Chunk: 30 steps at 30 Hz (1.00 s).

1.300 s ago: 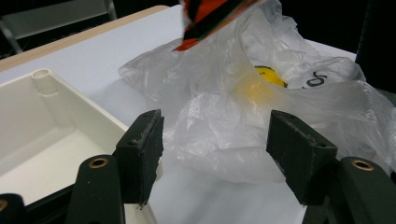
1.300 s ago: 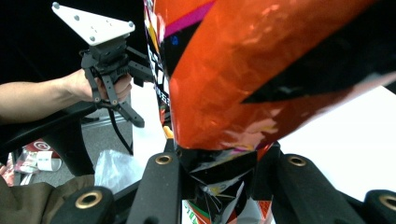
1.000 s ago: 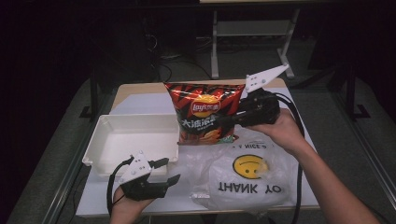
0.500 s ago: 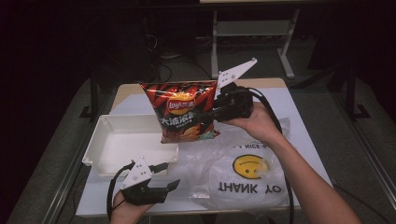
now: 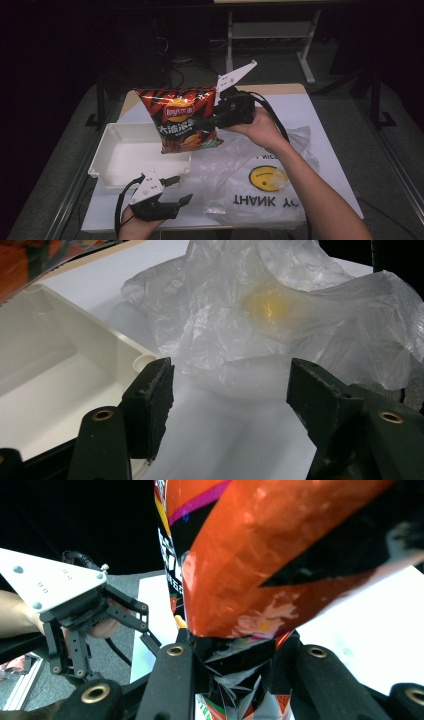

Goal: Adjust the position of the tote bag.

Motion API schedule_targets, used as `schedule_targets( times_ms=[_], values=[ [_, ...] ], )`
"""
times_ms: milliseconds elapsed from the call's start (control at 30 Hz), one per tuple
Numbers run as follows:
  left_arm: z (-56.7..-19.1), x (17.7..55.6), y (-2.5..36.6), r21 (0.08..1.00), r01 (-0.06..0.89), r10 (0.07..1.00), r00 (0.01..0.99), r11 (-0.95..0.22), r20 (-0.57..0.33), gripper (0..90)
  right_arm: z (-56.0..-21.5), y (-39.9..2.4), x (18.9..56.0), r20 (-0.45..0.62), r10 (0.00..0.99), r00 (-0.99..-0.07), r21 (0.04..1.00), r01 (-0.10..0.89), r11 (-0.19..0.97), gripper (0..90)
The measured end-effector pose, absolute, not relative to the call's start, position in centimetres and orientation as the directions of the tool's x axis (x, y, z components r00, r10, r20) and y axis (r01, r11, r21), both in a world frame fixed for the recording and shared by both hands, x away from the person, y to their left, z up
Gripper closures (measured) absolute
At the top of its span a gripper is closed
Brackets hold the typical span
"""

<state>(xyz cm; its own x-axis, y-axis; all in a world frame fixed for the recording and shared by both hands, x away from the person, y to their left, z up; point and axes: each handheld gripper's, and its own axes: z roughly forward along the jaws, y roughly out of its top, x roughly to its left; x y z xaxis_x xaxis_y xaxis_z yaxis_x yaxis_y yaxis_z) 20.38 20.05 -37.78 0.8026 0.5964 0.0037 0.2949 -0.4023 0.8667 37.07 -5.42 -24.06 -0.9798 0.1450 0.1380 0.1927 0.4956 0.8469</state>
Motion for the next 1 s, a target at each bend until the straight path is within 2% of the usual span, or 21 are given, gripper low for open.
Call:
schedule_targets(
  times_ms=[1000],
  values=[
    [-38.1, 20.3, 20.3, 0.868, 0.306, 0.604, 0.797, -0.391, -0.008, 34.0, -25.2, -2.3, 38.1, 0.155, 0.128, -0.98, 0.842, 0.199, 0.501, 70.9]
  ],
)
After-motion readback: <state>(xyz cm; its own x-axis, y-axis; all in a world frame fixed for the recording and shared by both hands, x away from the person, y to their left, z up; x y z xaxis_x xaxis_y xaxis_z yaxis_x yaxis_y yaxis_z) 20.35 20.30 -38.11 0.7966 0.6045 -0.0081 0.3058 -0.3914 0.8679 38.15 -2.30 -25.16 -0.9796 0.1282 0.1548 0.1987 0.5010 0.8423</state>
